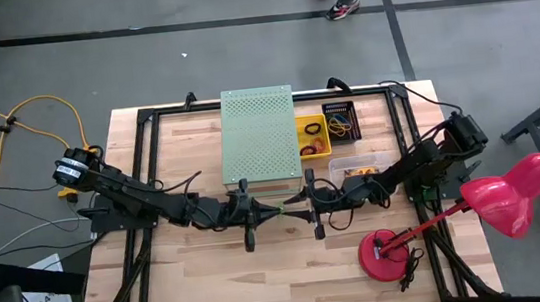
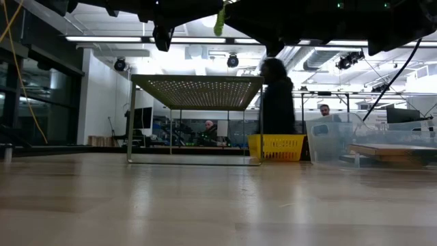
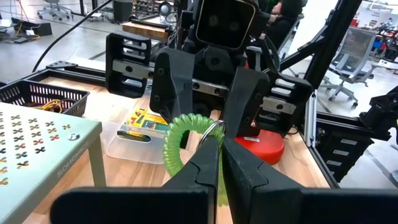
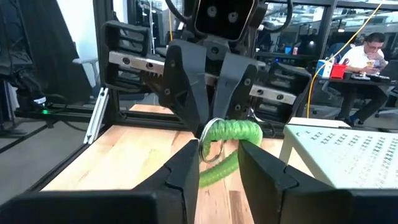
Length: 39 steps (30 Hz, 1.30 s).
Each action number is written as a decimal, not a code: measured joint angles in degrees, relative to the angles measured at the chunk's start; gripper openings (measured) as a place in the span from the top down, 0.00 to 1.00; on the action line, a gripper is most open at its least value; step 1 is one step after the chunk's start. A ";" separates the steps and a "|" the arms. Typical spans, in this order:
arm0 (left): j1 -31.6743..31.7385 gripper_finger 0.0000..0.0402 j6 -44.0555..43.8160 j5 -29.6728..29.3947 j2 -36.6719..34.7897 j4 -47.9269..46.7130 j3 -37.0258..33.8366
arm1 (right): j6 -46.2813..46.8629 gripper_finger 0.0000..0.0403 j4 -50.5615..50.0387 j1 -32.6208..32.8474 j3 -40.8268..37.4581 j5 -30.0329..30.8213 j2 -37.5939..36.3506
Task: Pick & Place Office Desk Supplies
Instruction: Put the green spring keychain into the yellow bin
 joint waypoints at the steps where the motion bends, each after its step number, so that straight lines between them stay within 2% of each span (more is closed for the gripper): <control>1: 0.00 0.99 0.00 0.00 0.00 0.00 0.00 | 0.26 0.76 -0.06 0.00 0.00 0.00 0.00; 14: 0.00 0.99 -0.04 -0.04 0.00 -0.02 0.00 | 0.39 0.98 -0.51 0.02 0.00 -0.16 0.00; 27: -0.02 0.98 -0.21 -0.04 0.00 -0.04 0.00 | 0.42 0.99 -0.75 0.02 0.00 -0.17 0.00; 39: -0.07 0.86 -0.32 0.22 -0.12 0.00 0.00 | 1.93 0.99 -1.96 0.91 0.00 0.14 0.00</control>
